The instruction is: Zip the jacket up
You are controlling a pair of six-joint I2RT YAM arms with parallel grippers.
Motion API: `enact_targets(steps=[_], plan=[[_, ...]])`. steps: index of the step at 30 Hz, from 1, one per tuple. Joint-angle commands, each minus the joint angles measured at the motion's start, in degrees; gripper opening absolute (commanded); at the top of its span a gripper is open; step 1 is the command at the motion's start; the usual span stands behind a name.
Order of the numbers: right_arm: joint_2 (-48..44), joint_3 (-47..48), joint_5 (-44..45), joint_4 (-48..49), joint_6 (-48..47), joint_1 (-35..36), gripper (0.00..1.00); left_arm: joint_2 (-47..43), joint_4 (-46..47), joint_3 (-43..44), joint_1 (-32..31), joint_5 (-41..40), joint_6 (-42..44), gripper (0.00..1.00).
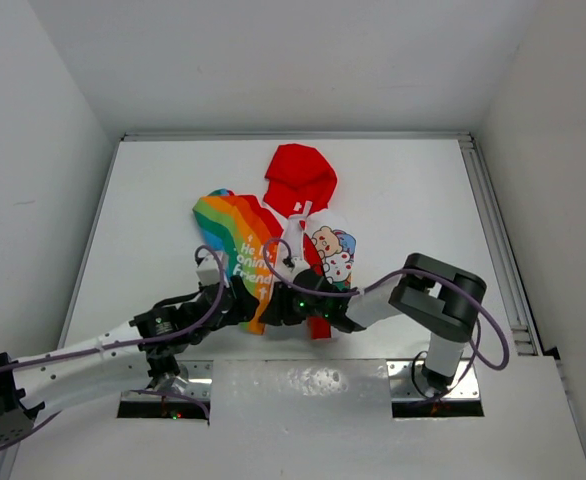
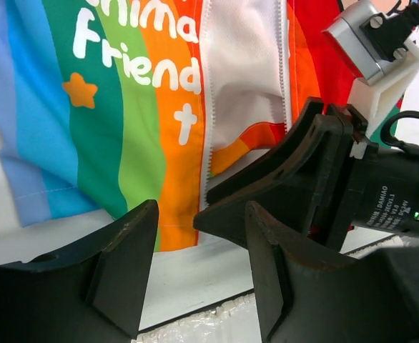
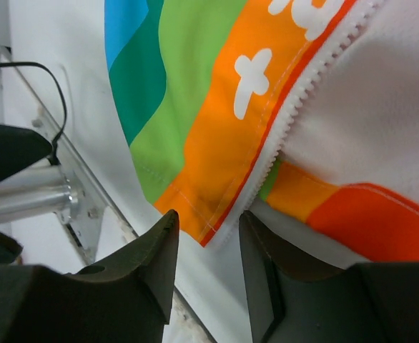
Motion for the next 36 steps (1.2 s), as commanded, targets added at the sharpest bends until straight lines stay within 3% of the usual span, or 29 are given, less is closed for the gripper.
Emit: enact_targets(steps=[1,8,20,21,23,26,29,30,34,36], plan=[[2.7,0.1,-0.5,4.9,3.0,0.5,0.40,-0.6,0.0,0.1,0.6,-0.7,-0.5,0.49],[4.0,-1.3,2.3,12.3,4.7,0.5,0.37,-0.5,-1.8,0.2,0.7,0.1,-1.3,0.49],[7.6,4.7,5.1,6.8,2.2,1.0,0.58,-2.7,-10.1,0.7,0.7,-2.1,-6.4,0.49],[8.0,4.9,5.2,6.8,1.9,1.0,0.59,-2.3,-10.6,0.8,0.7,-2.4,-6.8,0.48],[8.5,5.6,6.5,6.7,1.9,1.0,0.59,-2.4,-11.3,0.8,0.7,-3.6,-7.7,0.37],[10.0,8.2,5.9,6.3,1.4,1.0,0.59,-2.5,-14.2,2.4,0.7,-5.8,-9.4,0.32],[10.8,9.6,5.4,7.0,1.8,1.0,0.46,-2.9,-15.5,2.0,0.7,-7.5,-11.1,0.35],[10.6,8.8,5.7,7.9,2.1,1.1,0.34,-2.6,-15.6,2.2,0.7,-7.2,-11.1,0.38],[7.9,7.2,7.5,10.7,0.3,1.0,0.15,-1.6,-15.7,1.2,0.7,-5.7,-11.9,0.44],[5.2,5.8,8.2,10.5,-0.3,0.9,0.11,-1.6,-14.4,1.6,0.7,-5.5,-11.2,0.46]])
